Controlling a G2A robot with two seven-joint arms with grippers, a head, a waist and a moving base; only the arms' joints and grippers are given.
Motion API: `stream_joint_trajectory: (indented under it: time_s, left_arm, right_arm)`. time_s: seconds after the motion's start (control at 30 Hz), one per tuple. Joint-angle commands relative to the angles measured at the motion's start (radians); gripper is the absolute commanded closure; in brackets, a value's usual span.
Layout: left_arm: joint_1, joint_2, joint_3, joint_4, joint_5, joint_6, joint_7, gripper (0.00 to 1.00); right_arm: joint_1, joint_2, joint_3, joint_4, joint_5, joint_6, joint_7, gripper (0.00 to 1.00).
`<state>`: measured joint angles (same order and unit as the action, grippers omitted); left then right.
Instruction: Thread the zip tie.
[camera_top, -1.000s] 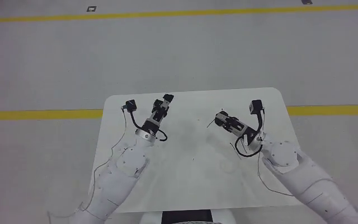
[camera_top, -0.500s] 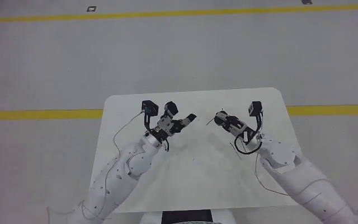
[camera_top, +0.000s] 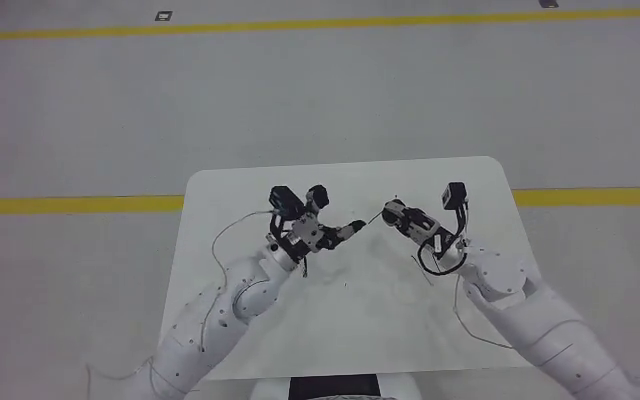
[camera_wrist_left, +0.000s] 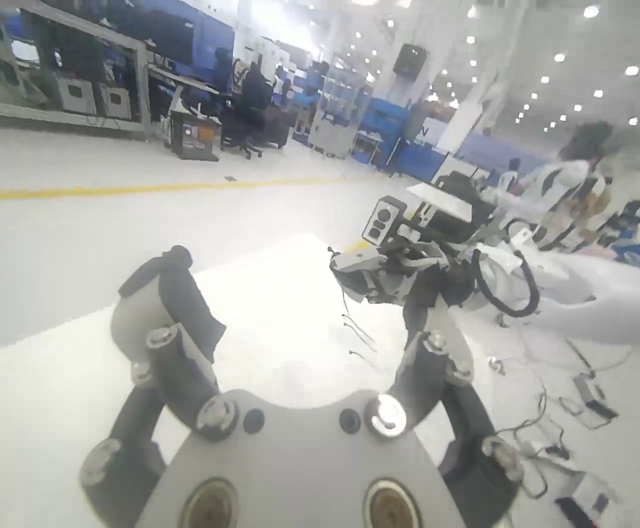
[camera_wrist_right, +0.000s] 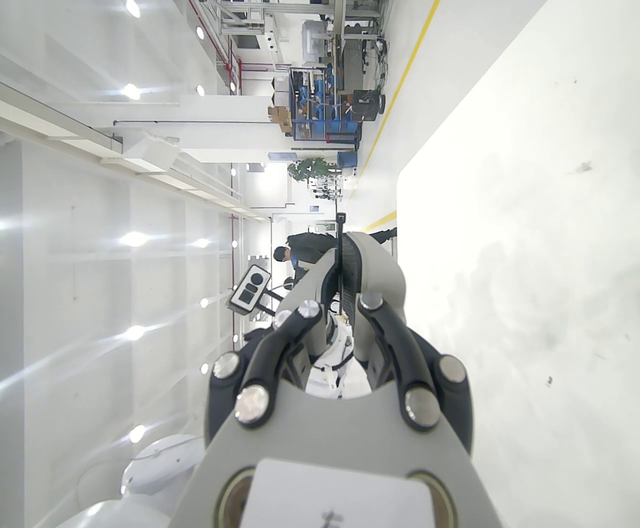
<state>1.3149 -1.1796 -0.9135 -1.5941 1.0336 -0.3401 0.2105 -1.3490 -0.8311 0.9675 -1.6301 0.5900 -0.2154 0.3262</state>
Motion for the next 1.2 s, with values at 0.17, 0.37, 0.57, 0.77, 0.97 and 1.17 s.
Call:
stream_joint_trajectory:
  time_s: [0.17, 0.37, 0.57, 0.77, 0.97, 1.17]
  left_arm:
    - [-0.028, 0.031, 0.001, 0.017, 0.443, 0.07, 0.026, 0.0]
    - [-0.028, 0.031, 0.001, 0.017, 0.443, 0.07, 0.026, 0.0]
    - [-0.027, 0.024, 0.018, 0.029, 0.297, 0.0, 0.081, 0.0]
    - [-0.045, 0.018, 0.058, 0.039, 0.31, 0.002, 0.051, 0.0]
    - [-0.047, 0.018, 0.06, 0.039, 0.316, 0.004, 0.047, 0.0]
    - [-0.045, 0.015, 0.07, 0.039, 0.29, 0.0, 0.032, 0.0]
  right_arm:
    - [0.004, -0.012, 0.002, 0.014, -0.012, 0.023, 0.008, 1.0]
    - [0.004, -0.012, 0.002, 0.014, -0.012, 0.023, 0.008, 1.0]
    - [-0.002, -0.023, 0.002, 0.012, -0.035, 0.024, -0.004, 1.0]
    - [0.001, -0.035, -0.005, 0.015, -0.047, 0.015, 0.013, 1.0]
    - [0.001, -0.035, -0.005, 0.015, -0.047, 0.015, 0.013, 1.0]
    - [-0.011, -0.043, 0.005, 0.0, -0.09, -0.02, 0.004, 1.0]
